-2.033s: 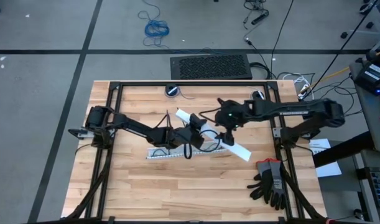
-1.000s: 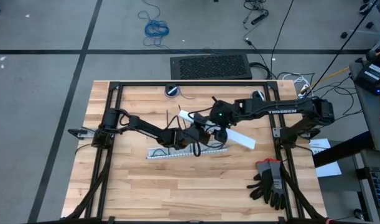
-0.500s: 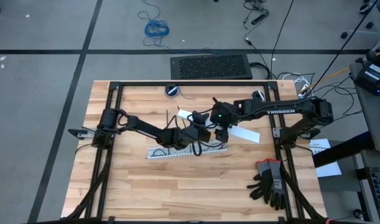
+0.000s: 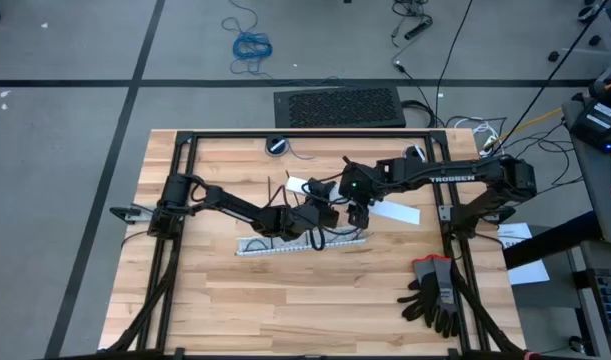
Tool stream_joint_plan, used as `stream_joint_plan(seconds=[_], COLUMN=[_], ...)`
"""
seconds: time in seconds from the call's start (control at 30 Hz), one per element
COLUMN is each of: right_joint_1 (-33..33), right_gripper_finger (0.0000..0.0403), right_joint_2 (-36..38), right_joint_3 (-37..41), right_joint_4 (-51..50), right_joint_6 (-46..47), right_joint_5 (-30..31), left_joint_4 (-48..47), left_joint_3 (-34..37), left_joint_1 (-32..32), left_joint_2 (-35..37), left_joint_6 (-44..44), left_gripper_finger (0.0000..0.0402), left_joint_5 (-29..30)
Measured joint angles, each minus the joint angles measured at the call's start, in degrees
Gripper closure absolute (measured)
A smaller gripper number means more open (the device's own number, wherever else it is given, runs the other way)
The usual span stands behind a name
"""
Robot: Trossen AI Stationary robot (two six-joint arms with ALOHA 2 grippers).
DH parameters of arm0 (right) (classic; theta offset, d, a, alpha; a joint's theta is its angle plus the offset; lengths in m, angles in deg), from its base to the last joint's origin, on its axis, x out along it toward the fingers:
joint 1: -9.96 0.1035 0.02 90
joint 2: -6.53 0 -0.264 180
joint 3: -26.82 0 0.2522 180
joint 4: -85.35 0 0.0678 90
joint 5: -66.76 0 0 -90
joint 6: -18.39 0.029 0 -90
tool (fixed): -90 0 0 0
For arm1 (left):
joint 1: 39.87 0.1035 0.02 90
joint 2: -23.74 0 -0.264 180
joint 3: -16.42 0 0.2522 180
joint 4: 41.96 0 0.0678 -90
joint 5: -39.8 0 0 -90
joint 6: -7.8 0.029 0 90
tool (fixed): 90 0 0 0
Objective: Ziptie cables
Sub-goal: Close the white cable duct
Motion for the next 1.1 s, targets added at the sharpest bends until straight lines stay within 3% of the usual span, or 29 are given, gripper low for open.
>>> stream_joint_plan(seconds=[0.2, 0.3, 0.37, 0.43, 0.5, 0.57, 0.63, 0.8, 0.97, 1.1], right_joint_1=[-0.01, 0.01, 0.07, 0.05, 0.01, 0.03, 0.03, 0.14, 0.19, 0.6], right_gripper_finger=[0.0204, 0.0204, 0.0204, 0.0204, 0.0204, 0.0204, 0.0204, 0.0204, 0.0204, 0.0204], right_joint_2=[0.1, 0.1, 0.1, 0.1, 0.24, 0.48, 0.69, 0.71, 0.71, 0.7], right_joint_3=[-0.02, 0.0, 0.0, 0.0, 0.02, 0.28, 0.46, 0.48, 0.5, 0.52], right_joint_4=[-5.08, -6.59, -8.95, -11.22, -13.24, -13.44, -13.47, -13.08, -12.98, -13.01], right_joint_6=[-0.16, -0.33, -0.92, -1.23, -1.63, -1.82, -2.23, -2.51, -2.81, -2.65], right_joint_5=[3.45, 3.59, 5.24, 7.05, 8.5, 9.2, 9.23, 9.36, 9.36, 9.05], left_joint_4=[-8.34, -19.4, -32.08, -47.34, -59.98, -67.34, -68.18, -63.32, -52.78, -52.75], left_joint_3=[0.37, 1.19, 1.61, 2.13, 2.68, 4.75, 7.92, 13.9, 15.77, 15.98], left_joint_1=[-0.19, -0.76, -1.43, -2.65, -3.84, -5.06, -6.86, -12.37, -14.78, -14.49], left_joint_2=[2.44, 5.11, 7.78, 12.03, 16.88, 21.67, 26.26, 31.67, 26.55, 22.03], left_joint_6=[-5.99, -13.08, -23.57, -38.11, -54.08, -64.35, -69.2, -76.9, -80.35, -82.05], left_gripper_finger=[0.018, 0.0146, 0.0131, 0.0121, 0.0118, 0.0117, 0.0116, 0.0116, 0.0116, 0.0116], left_joint_5=[9.76, 14.89, 15.94, 13.66, 6.59, -2.26, -8.65, -17.05, -23.45, -25.2])
